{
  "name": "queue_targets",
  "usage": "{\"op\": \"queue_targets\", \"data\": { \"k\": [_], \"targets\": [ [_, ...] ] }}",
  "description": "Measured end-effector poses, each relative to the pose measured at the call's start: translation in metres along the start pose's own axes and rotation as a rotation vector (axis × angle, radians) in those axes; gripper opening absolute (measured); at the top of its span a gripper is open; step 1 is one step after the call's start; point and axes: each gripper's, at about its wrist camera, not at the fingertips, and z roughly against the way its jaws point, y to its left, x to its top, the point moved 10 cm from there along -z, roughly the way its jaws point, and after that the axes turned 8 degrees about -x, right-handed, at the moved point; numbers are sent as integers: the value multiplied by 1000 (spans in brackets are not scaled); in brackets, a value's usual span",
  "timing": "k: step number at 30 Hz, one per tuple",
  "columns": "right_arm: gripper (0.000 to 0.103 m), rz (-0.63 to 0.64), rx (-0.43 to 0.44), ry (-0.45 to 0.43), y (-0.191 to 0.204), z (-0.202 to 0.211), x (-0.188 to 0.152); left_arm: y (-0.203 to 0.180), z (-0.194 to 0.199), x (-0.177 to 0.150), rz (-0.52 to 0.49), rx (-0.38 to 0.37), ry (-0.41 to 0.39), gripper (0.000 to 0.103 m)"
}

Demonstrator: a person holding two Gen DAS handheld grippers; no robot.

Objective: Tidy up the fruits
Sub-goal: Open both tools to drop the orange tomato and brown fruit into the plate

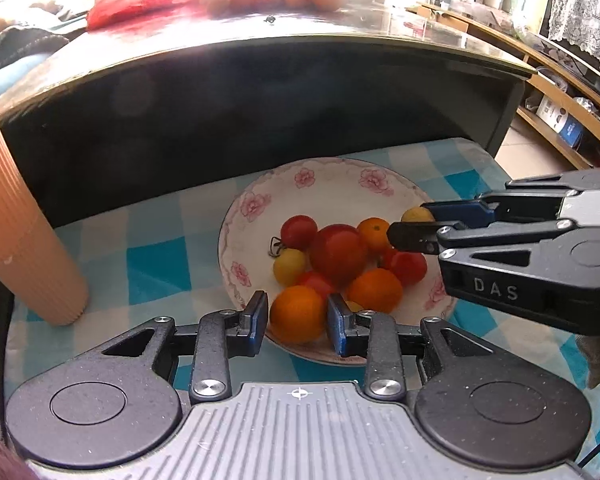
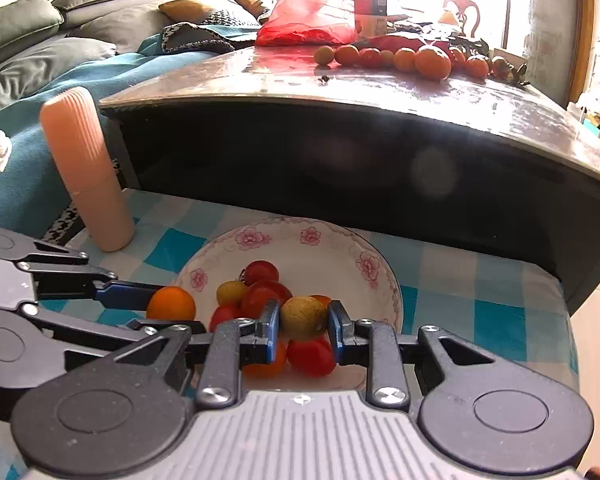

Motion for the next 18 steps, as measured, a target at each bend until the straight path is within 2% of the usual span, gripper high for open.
{"op": "queue_targets", "data": {
  "k": [18],
  "targets": [
    [43, -28, -2, -5, -7, -17, -4, -2, -1, 3, -9, -3, -7, 43]
  ]
}}
